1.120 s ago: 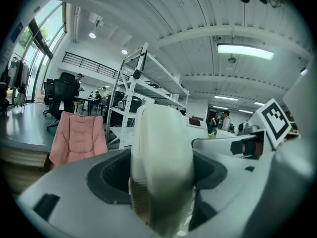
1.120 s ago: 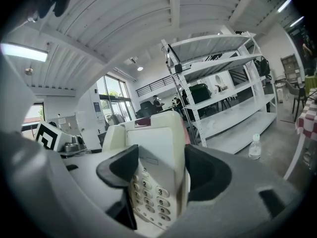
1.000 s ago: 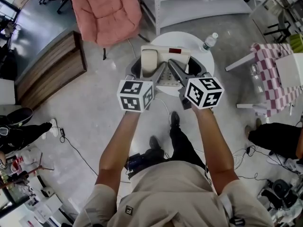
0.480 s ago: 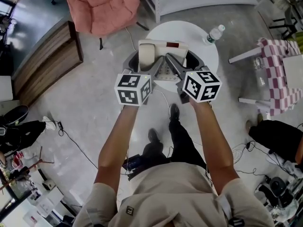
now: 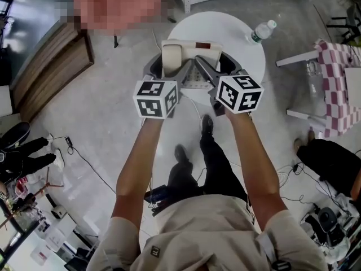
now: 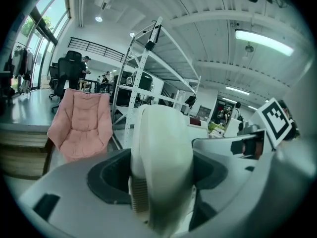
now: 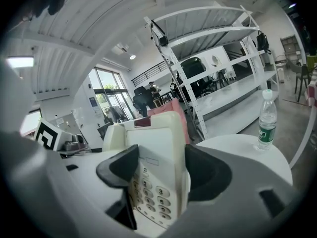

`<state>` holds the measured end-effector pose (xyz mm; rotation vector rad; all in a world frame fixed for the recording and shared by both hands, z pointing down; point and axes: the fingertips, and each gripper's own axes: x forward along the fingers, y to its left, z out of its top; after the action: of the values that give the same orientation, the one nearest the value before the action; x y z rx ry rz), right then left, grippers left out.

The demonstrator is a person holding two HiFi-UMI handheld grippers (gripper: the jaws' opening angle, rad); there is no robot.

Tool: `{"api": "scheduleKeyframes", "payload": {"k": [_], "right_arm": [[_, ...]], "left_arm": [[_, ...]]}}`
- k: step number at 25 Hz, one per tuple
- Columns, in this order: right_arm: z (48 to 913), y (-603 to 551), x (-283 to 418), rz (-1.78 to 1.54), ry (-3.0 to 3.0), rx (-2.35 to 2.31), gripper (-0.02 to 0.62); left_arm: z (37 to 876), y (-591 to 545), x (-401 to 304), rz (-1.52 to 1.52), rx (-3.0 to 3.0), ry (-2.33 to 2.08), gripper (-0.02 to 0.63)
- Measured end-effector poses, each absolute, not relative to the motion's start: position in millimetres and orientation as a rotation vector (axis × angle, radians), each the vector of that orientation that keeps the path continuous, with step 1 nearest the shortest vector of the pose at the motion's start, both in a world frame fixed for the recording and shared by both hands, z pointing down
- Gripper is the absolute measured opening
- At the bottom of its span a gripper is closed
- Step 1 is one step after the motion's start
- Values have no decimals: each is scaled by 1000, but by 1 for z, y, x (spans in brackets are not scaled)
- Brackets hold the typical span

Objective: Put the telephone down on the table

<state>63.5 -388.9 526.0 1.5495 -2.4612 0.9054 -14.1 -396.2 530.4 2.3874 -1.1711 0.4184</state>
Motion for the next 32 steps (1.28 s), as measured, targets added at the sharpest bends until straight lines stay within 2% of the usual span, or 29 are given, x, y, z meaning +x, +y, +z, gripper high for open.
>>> {"api": "scheduleKeyframes", "payload": {"k": [18,32], "right_arm": [[623,-411,72,1023,-2402,1455,273],[663,-421,68,1057,-2373,1403,275]], "left_arm": [[626,-416,-6,515,2278,-1152,318],[666,-424,-9,546,2226,-1145,318]]}}
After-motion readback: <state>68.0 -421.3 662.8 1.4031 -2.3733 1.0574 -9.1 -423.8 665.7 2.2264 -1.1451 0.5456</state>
